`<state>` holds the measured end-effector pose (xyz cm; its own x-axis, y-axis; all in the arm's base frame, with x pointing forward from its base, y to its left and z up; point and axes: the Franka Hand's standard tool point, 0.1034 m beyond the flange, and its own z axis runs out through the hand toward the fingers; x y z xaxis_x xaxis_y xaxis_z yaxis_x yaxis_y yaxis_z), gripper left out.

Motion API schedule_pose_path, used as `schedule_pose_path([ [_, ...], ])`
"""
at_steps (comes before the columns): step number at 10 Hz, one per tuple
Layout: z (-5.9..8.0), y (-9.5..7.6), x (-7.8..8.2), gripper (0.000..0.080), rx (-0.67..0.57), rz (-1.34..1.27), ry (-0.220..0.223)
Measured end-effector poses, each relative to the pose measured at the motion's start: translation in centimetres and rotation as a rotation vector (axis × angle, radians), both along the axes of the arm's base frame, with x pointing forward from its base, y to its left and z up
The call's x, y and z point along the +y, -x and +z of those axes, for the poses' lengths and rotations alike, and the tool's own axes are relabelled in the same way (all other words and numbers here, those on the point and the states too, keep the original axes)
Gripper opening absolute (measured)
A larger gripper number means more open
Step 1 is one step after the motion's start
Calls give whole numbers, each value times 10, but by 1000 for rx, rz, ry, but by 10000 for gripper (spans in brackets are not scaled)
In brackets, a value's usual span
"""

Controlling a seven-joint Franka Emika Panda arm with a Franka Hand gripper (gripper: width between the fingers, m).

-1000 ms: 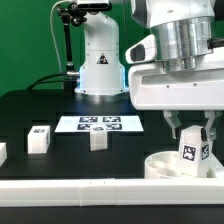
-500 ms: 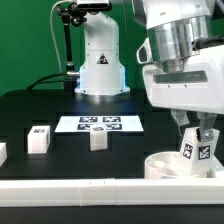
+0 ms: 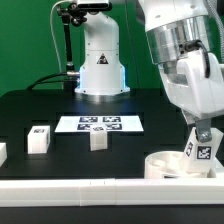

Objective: Assemble stool

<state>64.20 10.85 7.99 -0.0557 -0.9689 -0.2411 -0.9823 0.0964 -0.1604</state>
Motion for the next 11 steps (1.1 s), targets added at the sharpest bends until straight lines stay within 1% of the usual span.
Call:
schedule_pose_path([
  [1, 0, 0, 0, 343, 5, -52, -17],
  [2, 0, 1, 0, 343, 16, -205, -58],
  [4, -2, 3, 5, 343, 38, -380, -108],
  [6, -2, 4, 5, 343, 54, -485, -151],
  [7, -2, 4, 5, 343, 76, -586, -187],
  [8, -2, 3, 5, 343, 88, -644, -206],
  [10, -2, 4, 7, 356, 92, -656, -216],
  [11, -2, 4, 7, 557, 87, -620, -209],
])
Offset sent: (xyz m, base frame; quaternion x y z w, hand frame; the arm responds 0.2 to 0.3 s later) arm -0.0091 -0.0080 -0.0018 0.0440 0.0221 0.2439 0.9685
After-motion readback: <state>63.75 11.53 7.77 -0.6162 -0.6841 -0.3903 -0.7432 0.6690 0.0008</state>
